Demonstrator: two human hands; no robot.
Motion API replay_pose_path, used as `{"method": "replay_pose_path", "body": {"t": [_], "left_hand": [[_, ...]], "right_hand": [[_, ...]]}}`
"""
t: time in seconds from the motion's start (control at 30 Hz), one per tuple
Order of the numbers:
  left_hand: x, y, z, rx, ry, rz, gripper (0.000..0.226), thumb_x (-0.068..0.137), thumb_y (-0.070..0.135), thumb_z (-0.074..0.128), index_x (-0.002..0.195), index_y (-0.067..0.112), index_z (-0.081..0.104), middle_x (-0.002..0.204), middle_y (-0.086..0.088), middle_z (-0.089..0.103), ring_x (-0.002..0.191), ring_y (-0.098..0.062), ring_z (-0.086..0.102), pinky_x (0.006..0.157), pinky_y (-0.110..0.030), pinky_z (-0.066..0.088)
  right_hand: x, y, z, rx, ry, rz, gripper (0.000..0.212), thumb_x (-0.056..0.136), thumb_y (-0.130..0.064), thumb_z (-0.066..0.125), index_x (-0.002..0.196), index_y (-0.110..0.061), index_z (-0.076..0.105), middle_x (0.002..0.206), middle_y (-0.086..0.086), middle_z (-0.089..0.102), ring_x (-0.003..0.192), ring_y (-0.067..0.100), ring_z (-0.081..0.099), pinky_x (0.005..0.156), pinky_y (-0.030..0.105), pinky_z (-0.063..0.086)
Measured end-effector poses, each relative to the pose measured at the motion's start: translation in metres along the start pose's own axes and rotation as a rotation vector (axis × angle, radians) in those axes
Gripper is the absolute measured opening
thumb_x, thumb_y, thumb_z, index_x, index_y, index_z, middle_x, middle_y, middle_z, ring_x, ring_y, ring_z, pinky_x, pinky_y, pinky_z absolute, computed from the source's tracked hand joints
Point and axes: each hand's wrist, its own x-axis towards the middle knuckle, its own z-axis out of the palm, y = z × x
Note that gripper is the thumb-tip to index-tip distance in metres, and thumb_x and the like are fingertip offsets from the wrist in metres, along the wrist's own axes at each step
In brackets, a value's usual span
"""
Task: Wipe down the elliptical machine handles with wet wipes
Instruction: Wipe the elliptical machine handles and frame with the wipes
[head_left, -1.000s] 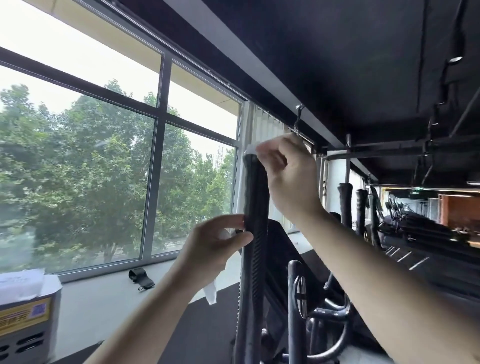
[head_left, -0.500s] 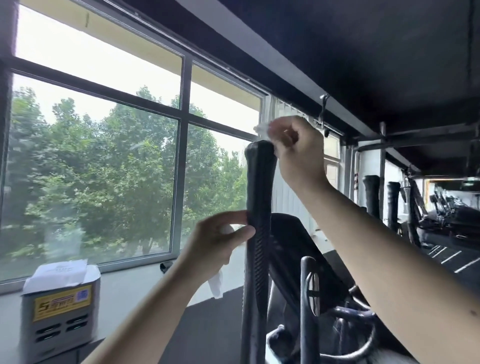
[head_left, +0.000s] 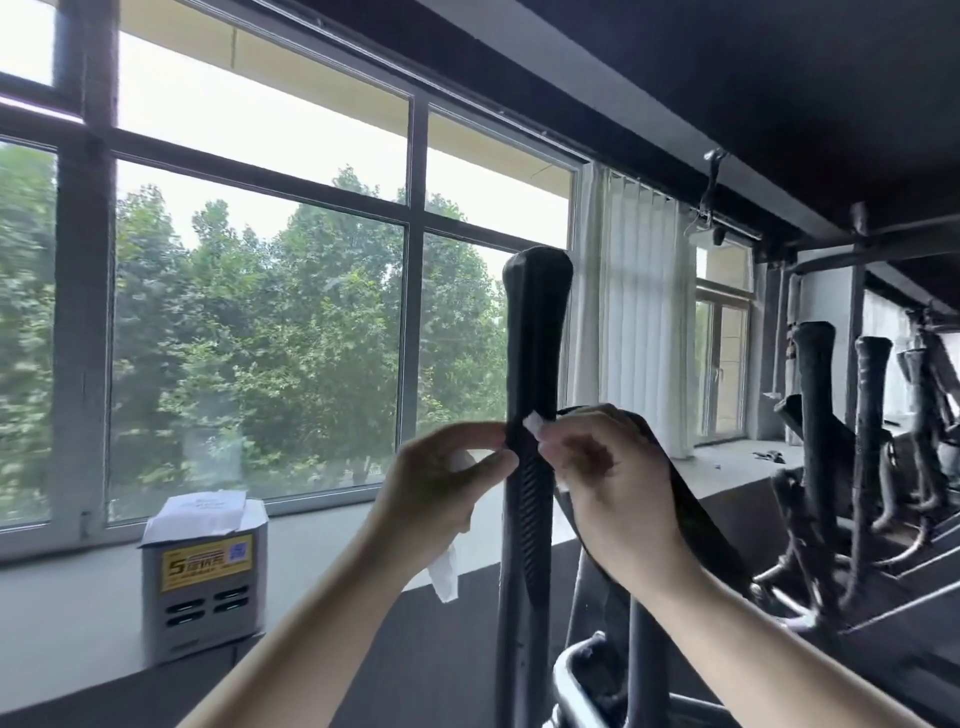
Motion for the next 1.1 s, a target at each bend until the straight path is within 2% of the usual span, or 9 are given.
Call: {"method": "replay_pose_path", "body": {"t": [0.13,0.2,0.27,0.33,0.53,0.67,0.87,1.0,1.1], "left_hand": [[0.0,0.002,0.002,-0.011,0.006,-0.024,0.018,0.092,0.018,0.077,0.1,0.034,0.081,0.076,-0.019,0.07,0.048,-0.02,0.044,0.053,-0.048,0.053],[-0.003,0.003,0.003,-0.012,0.024,-0.027,0.016,0.092,0.017,0.076,0.101,0.029,0.081,0.072,-0.001,0.073,0.045,-0.019,0.042,0.05,-0.036,0.049],[-0.006,0.003,0.004,0.022,0.045,-0.026,0.015,0.093,0.016,0.074,0.101,0.028,0.08,0.066,0.009,0.07,0.042,-0.016,0.041,0.045,-0.018,0.037],[-0.009,0.003,0.005,0.035,0.066,-0.027,0.015,0.093,0.017,0.074,0.101,0.029,0.08,0.061,0.009,0.066,0.041,-0.015,0.041,0.041,-0.015,0.032],[-0.021,0.005,0.01,0.074,0.101,-0.036,0.015,0.089,0.023,0.078,0.093,0.037,0.08,0.052,0.011,0.06,0.044,-0.018,0.043,0.042,-0.017,0.032],[-0.023,0.008,0.014,0.09,0.146,-0.06,0.017,0.093,0.015,0.074,0.097,0.03,0.08,0.05,0.011,0.058,0.041,-0.012,0.042,0.042,-0.016,0.034],[-0.031,0.016,0.026,0.077,0.208,-0.157,0.02,0.096,0.011,0.07,0.115,0.012,0.076,0.045,0.015,0.056,0.035,-0.004,0.039,0.036,-0.013,0.032],[-0.035,0.019,0.031,0.093,0.243,-0.203,0.018,0.097,0.012,0.068,0.112,0.018,0.076,0.042,0.013,0.052,0.035,-0.005,0.038,0.036,-0.014,0.029],[-0.04,0.017,0.034,0.111,0.275,-0.208,0.016,0.097,0.015,0.069,0.109,0.021,0.077,0.043,0.01,0.051,0.035,-0.007,0.038,0.037,-0.015,0.028]], "right_hand": [[0.077,-0.011,-0.003,0.111,0.131,0.016,0.016,0.091,-0.013,0.077,0.088,-0.026,0.068,0.08,-0.003,0.072,0.073,0.019,0.067,0.067,0.027,0.048],[0.097,-0.01,-0.002,0.166,0.15,0.02,0.017,0.089,-0.018,0.08,0.086,-0.021,0.064,0.066,0.003,0.064,0.06,0.039,0.055,0.056,0.041,0.042],[0.091,0.001,-0.001,0.18,0.148,0.024,0.02,0.09,-0.026,0.08,0.083,-0.02,0.063,0.071,0.011,0.066,0.061,0.039,0.055,0.061,0.049,0.047],[0.063,0.011,0.002,0.198,0.124,0.061,0.019,0.093,-0.028,0.077,0.082,-0.02,0.064,0.083,0.013,0.072,0.071,0.035,0.065,0.071,0.052,0.053],[-0.04,0.031,0.003,0.196,-0.039,0.094,0.016,0.088,0.001,0.077,0.084,-0.015,0.074,0.082,-0.005,0.066,0.077,0.015,0.065,0.073,0.023,0.05],[0.007,0.02,-0.001,0.206,0.015,0.044,0.018,0.088,0.001,0.077,0.081,-0.015,0.072,0.079,-0.001,0.066,0.07,0.004,0.065,0.07,0.012,0.045],[0.086,-0.002,-0.005,0.286,0.125,-0.074,0.011,0.092,0.001,0.072,0.085,0.002,0.063,0.079,0.018,0.069,0.067,-0.005,0.07,0.062,0.011,0.045],[0.06,0.007,-0.006,0.299,0.098,0.019,0.019,0.09,-0.01,0.077,0.074,-0.019,0.07,0.074,-0.016,0.068,0.078,0.007,0.067,0.075,0.018,0.047],[0.012,0.019,-0.004,0.361,0.056,0.082,0.025,0.088,-0.002,0.078,0.076,-0.022,0.068,0.078,-0.008,0.064,0.075,0.002,0.064,0.072,0.01,0.043]]}}
